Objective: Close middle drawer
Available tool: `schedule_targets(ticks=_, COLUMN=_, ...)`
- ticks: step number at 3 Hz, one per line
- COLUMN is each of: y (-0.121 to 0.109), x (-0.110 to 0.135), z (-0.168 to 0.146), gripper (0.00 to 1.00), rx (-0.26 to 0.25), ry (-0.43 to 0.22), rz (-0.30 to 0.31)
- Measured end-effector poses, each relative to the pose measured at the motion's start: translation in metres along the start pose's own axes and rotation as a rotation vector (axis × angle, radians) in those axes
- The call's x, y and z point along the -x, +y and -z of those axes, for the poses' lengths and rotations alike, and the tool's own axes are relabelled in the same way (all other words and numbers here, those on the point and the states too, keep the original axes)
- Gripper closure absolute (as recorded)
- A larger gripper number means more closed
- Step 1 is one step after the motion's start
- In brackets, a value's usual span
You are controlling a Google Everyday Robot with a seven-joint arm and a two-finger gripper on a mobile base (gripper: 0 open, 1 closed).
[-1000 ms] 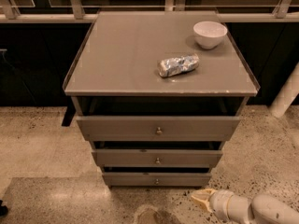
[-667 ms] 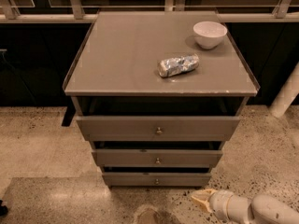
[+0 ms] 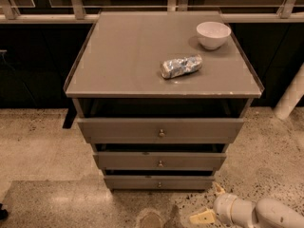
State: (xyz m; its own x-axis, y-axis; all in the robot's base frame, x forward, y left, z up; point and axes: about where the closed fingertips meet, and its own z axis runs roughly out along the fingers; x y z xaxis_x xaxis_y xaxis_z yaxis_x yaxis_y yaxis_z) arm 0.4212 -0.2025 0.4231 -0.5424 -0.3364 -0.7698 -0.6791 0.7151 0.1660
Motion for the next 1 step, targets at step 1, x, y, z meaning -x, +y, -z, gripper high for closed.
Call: schedule_targets(ticks=1, y=0.0, x=0.0, z=0.0, gripper=0.0, rx=0.0, ry=0.0, rz=0.0)
